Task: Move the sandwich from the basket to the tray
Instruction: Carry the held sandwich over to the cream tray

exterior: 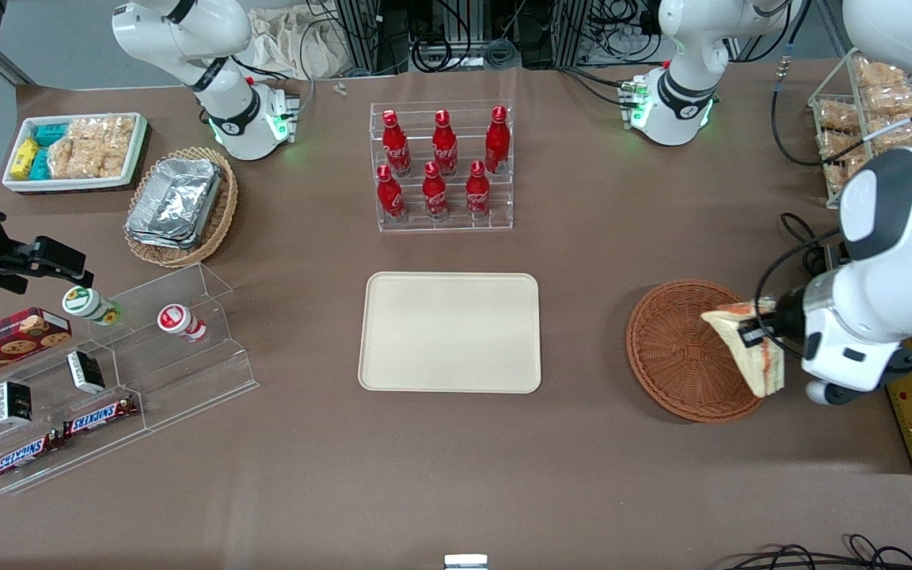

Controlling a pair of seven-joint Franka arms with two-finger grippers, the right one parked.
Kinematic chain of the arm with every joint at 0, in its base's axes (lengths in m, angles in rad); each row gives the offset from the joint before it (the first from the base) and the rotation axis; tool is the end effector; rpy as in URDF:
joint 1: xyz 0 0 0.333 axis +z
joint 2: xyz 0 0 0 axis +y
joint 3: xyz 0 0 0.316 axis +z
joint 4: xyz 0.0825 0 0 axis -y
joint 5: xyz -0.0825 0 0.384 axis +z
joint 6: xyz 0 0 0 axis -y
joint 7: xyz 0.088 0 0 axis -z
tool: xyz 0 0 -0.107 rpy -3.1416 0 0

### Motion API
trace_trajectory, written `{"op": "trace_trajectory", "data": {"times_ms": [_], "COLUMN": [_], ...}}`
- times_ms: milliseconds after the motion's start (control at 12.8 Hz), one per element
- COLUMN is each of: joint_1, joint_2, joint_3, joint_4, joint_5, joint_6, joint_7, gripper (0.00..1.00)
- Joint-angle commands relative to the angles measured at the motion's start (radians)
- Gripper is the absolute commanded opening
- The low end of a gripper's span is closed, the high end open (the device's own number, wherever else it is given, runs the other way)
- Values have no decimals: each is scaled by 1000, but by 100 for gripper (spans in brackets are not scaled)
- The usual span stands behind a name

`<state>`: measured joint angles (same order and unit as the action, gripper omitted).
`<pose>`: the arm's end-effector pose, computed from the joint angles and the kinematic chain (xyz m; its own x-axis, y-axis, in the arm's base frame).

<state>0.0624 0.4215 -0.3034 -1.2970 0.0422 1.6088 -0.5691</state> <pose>0.6594 -0.1182 0.5065 0.9349 0.3338 -0.1205 0.3383 -0.9409 0.0186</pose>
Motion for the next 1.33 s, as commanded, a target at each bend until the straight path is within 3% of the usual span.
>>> {"op": "trace_trajectory", "data": {"times_ms": [0,627,1255], "joint_1": [-24,-283,-366], "joint_2": [29,177,362], "joint_3": [-81,-80,-80], "joint_4": [24,-44,-79], "joint_5": [2,57,85], "joint_6": [-1,218,301], "joint_7": [-23,-198,-189], "gripper": [0,4,2]}}
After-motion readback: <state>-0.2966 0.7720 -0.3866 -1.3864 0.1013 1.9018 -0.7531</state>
